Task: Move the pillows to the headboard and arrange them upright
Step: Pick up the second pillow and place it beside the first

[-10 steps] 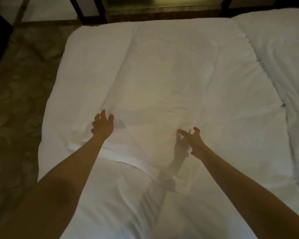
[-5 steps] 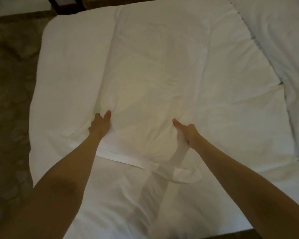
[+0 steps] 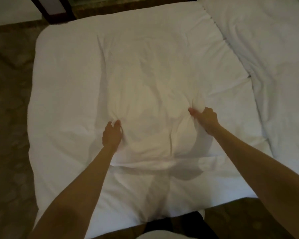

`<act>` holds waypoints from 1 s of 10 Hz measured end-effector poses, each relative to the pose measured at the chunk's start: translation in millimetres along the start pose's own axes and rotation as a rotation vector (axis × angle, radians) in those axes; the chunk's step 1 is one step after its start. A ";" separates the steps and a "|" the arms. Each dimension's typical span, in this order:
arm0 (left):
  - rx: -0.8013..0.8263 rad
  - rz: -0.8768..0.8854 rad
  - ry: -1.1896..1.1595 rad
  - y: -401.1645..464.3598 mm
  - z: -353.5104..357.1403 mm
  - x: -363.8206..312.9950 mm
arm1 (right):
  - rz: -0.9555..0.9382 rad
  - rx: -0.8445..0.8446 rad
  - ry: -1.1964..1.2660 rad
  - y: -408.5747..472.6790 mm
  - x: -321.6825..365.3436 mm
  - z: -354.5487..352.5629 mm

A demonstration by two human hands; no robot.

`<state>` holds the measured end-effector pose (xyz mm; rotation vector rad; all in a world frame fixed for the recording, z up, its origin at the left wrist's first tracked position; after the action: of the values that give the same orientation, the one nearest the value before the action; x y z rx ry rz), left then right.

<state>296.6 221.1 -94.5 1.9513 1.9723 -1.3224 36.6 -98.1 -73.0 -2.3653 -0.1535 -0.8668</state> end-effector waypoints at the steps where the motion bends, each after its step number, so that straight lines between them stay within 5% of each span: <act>1: -0.011 -0.038 0.041 -41.2 18.2 15.7 | -0.013 0.019 -0.022 -19.6 -28.1 -21.6; 5: -0.027 -0.215 0.031 -193.0 85.4 123.6 | 0.050 0.208 -0.122 -89.4 -192.4 -52.2; 8: -0.179 -0.198 0.007 -169.0 78.7 88.7 | 0.169 0.264 -0.085 -45.5 -187.3 -55.1; 9: -0.108 -0.335 0.112 -135.2 80.0 54.9 | 0.176 0.238 0.050 -21.0 -157.7 -49.3; 10: 0.018 -0.231 0.178 -92.2 95.5 15.1 | 0.164 0.234 0.141 7.7 -118.9 -40.4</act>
<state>168.0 192.3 -116.5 1.9594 2.3386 -1.2543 -75.9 -116.4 -126.3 -2.0605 -0.0028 -0.8819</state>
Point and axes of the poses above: each hand's wrist, its own y-axis towards the middle knuckle, its own z-axis out of the palm, x = y × z, the point moved 9 cm from there along y, towards the middle knuckle, and after that the axes turned 2 degrees about -z, right-handed, at the moved point
